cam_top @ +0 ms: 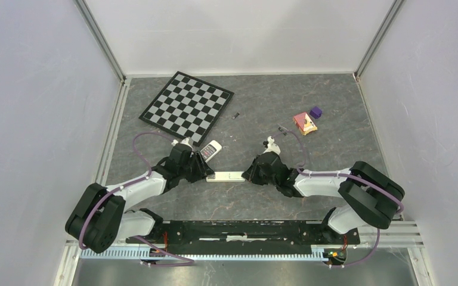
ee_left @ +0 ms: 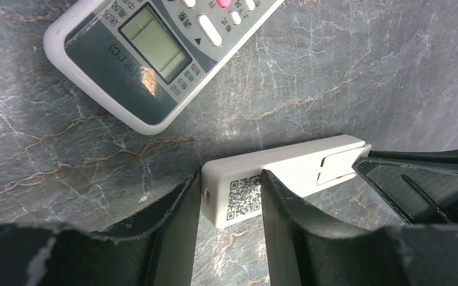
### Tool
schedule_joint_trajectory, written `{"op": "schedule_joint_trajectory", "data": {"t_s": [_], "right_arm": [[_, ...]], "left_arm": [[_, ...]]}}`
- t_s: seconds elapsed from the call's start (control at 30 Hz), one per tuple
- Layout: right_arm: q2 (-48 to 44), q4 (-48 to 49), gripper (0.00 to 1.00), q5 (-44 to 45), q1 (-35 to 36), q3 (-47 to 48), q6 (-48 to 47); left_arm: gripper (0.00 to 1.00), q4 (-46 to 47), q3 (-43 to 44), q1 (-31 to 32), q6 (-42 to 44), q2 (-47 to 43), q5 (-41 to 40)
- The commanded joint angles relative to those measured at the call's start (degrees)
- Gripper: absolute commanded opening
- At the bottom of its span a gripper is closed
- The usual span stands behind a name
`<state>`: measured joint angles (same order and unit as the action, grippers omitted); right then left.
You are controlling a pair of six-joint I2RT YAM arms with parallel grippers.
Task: Load the batteries into the remote control
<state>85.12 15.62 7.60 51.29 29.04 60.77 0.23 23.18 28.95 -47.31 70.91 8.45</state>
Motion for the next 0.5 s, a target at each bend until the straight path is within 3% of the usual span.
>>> {"op": "schedule_joint_trajectory", "data": {"t_s": [0.0, 0.47], "right_arm": [[1.49, -10.43, 0.12, -1.68, 1.54, -2.62, -0.53], [2.49, -14.97, 0.08, -1.77, 1.36, -2.5, 0.73]], "left_arm": [[0.47, -3.21, -2.13, 1.2, -2.17, 2.15, 0.54], [0.45, -2.94, -2.74, 1.2, -2.18, 1.86, 0.74]]}}
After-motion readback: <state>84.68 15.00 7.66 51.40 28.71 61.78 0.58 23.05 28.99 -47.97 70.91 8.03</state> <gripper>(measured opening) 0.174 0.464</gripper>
